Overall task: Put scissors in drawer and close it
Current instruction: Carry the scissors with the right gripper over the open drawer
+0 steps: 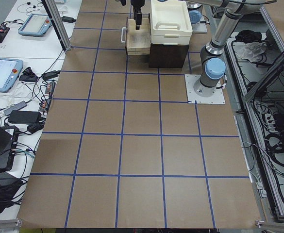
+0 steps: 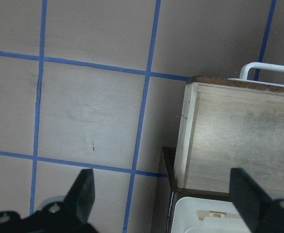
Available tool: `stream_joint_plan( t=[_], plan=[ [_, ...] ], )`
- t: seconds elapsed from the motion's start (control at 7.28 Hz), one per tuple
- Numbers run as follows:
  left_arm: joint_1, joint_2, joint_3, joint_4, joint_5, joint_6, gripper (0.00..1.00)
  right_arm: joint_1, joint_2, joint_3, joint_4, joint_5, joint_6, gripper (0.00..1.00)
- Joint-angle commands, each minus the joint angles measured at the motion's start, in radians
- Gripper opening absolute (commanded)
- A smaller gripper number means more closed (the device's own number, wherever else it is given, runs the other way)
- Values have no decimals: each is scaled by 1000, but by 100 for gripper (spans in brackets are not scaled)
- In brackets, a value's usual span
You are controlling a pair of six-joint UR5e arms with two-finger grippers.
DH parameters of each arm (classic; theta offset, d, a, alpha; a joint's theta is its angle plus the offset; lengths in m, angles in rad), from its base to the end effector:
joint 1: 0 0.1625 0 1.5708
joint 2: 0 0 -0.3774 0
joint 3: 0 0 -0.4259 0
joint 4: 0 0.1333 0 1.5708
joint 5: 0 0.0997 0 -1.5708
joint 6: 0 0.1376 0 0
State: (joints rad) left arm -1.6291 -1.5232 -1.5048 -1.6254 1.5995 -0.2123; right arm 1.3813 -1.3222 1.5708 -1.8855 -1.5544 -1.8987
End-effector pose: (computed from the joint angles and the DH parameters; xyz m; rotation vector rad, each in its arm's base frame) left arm -0.1590 -0.5044 0.4563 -0.2413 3.1103 -0.0972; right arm 0.0174 -0.6288 0.2928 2.3327 -2.0292 0.0733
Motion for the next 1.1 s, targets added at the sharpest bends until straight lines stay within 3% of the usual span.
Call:
stream_joint_plan(
  t=[0.0,0.55,0.96],
  plan=[
    [0,0,0,-1,0,-1,100,152,-28,0,57,-9,162,0],
    [0,9,0,-16,-1,4,100,408,-54,-8,83,-12,517,0],
    [0,18,0,-30,-1,4,100,550,-23,-8,71,2,668,0]
  ],
)
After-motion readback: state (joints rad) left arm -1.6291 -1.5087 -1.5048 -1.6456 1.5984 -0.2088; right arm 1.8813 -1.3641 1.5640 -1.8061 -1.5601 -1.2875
